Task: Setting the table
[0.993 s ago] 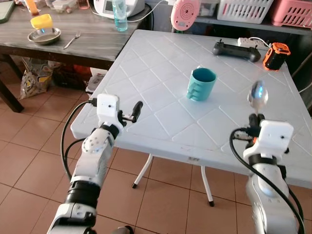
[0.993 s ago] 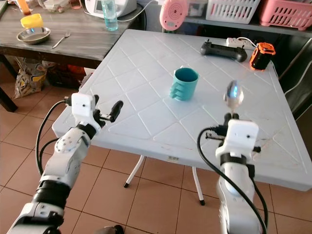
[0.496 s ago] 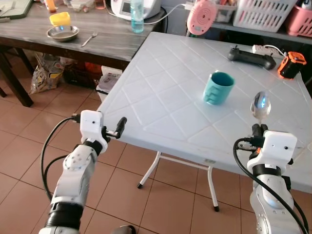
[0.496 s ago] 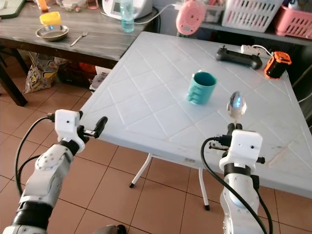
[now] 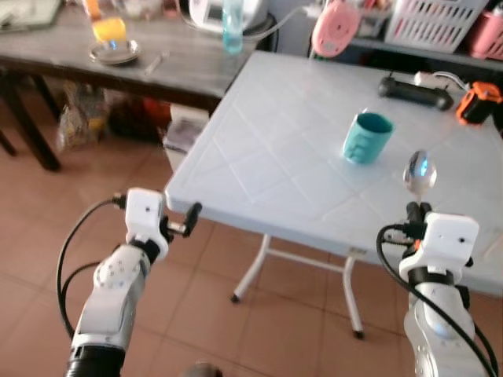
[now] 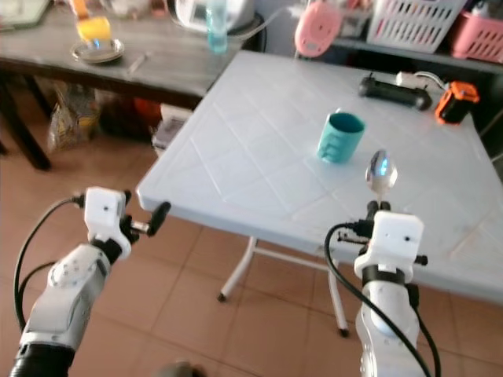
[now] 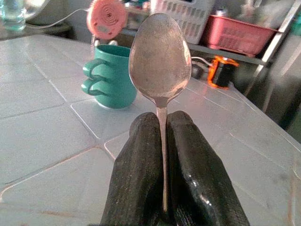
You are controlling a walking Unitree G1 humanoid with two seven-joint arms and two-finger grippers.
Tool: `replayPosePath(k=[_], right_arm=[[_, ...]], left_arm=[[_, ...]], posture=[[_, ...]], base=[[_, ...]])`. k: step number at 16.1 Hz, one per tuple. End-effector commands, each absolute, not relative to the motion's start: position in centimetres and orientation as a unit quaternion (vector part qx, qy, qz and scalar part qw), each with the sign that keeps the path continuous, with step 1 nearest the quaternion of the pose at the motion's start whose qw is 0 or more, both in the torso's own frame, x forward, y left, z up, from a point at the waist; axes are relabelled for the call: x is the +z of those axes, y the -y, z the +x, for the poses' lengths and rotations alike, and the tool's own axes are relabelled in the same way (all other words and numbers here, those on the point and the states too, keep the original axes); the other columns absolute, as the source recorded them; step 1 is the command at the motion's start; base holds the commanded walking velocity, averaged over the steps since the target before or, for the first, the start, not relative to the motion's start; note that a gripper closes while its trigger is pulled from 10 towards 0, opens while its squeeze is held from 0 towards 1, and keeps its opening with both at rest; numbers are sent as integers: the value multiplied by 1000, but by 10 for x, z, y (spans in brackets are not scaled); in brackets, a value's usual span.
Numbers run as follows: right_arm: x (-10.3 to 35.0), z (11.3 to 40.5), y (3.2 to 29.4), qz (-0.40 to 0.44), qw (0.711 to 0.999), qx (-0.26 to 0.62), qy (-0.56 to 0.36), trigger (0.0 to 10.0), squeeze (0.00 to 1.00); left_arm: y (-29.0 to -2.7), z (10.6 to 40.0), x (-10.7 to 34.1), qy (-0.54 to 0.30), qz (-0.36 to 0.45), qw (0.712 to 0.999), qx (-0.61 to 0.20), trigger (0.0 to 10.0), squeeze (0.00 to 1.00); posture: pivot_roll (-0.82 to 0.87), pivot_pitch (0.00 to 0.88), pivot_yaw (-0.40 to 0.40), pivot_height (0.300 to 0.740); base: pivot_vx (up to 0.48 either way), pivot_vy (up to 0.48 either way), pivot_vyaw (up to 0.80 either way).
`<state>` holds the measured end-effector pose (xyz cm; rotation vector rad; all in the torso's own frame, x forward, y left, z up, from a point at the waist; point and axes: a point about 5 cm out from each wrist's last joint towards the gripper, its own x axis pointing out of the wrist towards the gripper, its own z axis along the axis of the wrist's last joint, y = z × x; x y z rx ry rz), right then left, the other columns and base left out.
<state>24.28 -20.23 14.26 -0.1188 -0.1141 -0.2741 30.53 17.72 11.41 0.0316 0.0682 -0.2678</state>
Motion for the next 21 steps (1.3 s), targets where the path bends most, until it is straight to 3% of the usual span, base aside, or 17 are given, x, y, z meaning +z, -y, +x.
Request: replayPosePath(k=[1,21], right_arm=[[148,241,200,-54,986,-141,68,10000,0],[149,242,197,-53,983,-159,78,10000,0]], left_arm=[[-179,306,120,-30,27,989,-140,10000,0],[-142,319,131,3,23,984,-179,10000,0]], posture=[[204,122,-29,740],[204,120,-13,740]], base=[[0,480,0],[0,480,0]])
